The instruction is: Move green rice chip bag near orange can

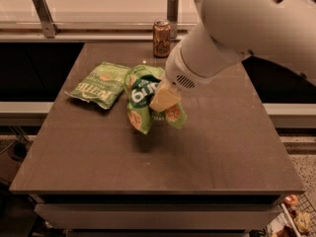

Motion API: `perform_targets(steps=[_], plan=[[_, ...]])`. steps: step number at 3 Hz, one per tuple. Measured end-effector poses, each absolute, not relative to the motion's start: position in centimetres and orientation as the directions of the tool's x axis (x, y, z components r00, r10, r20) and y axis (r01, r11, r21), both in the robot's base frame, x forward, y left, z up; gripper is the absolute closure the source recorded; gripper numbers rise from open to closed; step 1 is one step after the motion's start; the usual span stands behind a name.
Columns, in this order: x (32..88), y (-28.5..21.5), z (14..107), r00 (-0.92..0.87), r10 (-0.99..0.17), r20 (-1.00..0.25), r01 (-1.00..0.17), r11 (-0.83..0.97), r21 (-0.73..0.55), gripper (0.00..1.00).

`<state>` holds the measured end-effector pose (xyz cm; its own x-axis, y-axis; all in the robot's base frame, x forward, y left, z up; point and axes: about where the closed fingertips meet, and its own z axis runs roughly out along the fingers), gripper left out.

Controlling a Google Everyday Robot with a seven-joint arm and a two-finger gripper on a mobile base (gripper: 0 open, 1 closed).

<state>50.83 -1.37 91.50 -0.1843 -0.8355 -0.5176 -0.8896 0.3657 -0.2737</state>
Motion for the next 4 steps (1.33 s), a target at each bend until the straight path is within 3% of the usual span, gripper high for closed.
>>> perform_targets(steps=[2, 4], plan=[[56.8, -5.0, 99.3, -0.187, -0.863, -0.469, -0.84, 0.388, -0.38, 1.0], [58.6, -4.8, 99.0, -0.184, -0.874, -0.45, -0.828, 0.384, -0.408, 1.0]])
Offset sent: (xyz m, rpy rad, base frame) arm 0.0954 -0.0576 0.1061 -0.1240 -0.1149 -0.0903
